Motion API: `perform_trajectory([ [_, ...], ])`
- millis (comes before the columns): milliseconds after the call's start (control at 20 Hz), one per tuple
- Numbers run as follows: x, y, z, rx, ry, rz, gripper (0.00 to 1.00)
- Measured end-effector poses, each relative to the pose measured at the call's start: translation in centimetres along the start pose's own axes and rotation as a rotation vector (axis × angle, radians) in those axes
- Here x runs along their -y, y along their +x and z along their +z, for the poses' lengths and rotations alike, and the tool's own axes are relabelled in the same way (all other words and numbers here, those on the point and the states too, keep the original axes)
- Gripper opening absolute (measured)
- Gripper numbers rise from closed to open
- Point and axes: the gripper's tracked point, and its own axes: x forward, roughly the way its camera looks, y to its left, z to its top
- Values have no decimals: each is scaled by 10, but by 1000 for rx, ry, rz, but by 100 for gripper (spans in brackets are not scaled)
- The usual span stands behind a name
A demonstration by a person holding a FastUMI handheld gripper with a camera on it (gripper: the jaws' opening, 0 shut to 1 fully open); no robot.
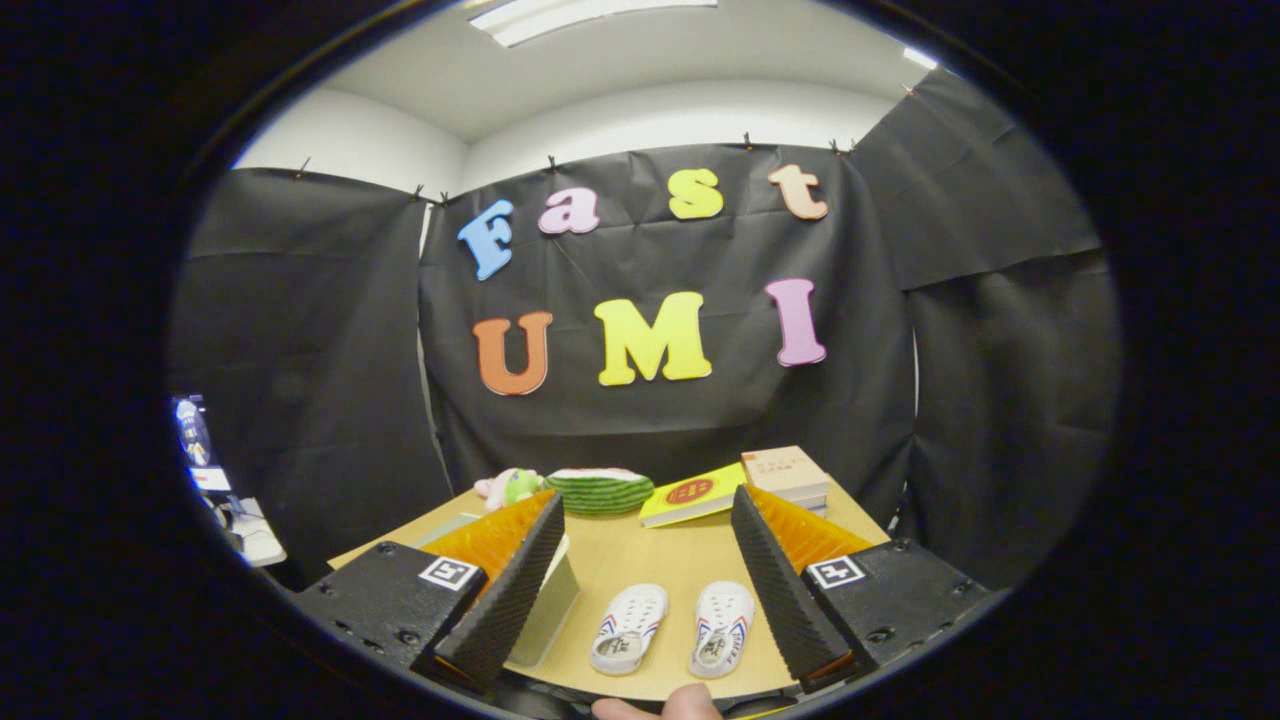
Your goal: Open the storage box then place both shoes into the box .Put the left shoe in first, then the right shoe, with the right side of both shoes facing outward in a uniform manner.
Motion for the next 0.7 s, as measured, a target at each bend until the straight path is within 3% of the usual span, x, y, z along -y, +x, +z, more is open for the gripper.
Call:
perform_trajectory([
  [400,-39,24,-56,-191,169,281,100],
  [700,-63,48,-103,-358,268,407,100],
])
